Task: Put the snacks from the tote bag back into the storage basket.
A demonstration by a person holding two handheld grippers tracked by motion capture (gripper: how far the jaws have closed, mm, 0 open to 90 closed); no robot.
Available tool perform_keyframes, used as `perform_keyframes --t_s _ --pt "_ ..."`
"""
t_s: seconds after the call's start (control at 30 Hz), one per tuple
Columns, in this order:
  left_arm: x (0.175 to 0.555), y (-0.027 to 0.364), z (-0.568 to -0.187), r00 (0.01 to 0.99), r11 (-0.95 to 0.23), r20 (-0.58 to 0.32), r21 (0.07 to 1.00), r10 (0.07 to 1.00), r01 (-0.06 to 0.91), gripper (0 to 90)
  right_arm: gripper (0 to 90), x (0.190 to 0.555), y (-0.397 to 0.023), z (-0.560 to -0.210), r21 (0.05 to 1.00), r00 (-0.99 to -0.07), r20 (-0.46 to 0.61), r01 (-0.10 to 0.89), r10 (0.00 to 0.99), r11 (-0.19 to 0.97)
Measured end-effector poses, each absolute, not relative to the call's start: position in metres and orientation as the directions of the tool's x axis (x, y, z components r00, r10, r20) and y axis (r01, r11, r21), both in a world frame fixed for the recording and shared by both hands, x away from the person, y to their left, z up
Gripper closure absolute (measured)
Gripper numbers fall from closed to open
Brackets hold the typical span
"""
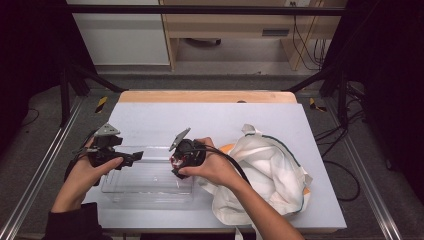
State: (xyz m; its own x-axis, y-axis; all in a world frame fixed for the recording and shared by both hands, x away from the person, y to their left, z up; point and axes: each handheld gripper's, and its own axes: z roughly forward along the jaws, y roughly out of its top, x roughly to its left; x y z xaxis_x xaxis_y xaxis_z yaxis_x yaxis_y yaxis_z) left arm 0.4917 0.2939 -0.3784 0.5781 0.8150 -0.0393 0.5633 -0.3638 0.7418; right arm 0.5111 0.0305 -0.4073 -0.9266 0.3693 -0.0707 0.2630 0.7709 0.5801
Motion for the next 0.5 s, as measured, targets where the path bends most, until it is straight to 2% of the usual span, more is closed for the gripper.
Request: perform_keyframes --t_s 0.5 --pt "0.4919 0.2933 -0.3791 0.580 -0.367 -0.040 0.739 0.814 0.565 3.9 23.8 0.5089 0.0348 -0.4114 0.548 -0.927 -0.099 0.252 0.361 0.797"
